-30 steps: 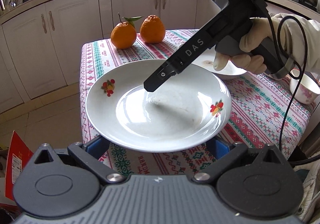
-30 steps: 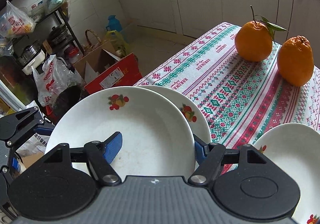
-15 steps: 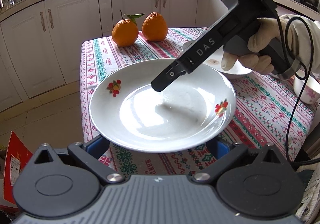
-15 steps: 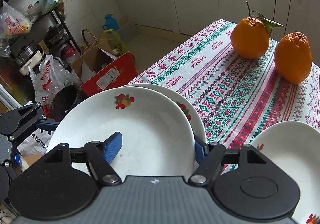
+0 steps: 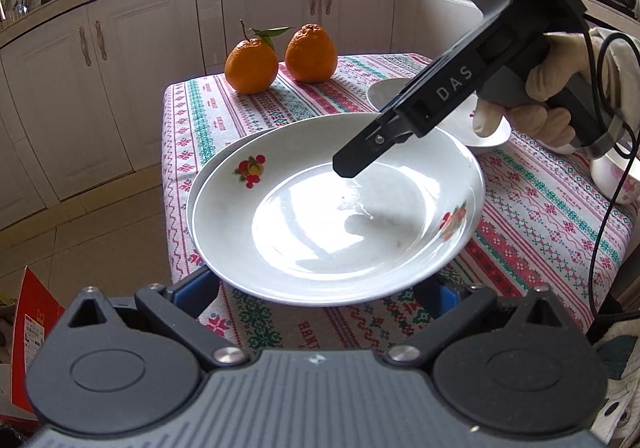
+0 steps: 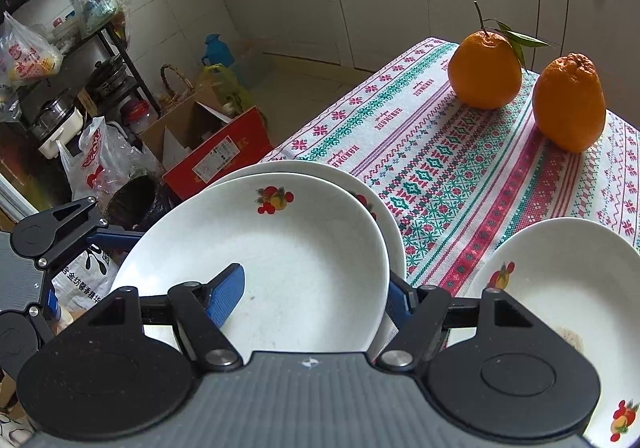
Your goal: Organize plates and bowls
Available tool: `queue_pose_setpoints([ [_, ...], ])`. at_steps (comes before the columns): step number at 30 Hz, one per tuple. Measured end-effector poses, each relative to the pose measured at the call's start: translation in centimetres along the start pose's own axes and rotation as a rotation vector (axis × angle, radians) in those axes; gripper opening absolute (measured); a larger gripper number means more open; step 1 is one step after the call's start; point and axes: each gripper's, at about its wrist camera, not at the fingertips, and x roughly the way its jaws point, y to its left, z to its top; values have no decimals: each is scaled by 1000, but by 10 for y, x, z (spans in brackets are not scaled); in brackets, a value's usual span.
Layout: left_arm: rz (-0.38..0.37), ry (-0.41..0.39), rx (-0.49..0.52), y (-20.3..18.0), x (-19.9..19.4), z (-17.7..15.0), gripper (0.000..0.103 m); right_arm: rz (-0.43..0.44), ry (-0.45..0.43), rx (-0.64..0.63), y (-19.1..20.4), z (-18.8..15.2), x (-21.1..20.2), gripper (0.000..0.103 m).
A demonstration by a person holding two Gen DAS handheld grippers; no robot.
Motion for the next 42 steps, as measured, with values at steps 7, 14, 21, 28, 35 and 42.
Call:
queue_pose_setpoints([
  [7,-7,-7,-12,3,0,0,103,-4,-12,19,0,-6,-10,78],
  [14,7,-14,17,-3,-1,0,103,-17,-20,26,2,-10,-15,78],
  [21,20,-19,34,-6,-1,0,103,-53,-34,44,9,-18,-19,78],
  [28,23,-22,47,-9,-1,2,102,-75,-47,70,12,-23,-22,79],
  [35,34,-28,79,-12,-2,2,102,-109,-39,80,15,-28,-20,81],
  [42,52,-33,94,-14,-5,1,102,-109,-39,95,16,-34,-21,81],
])
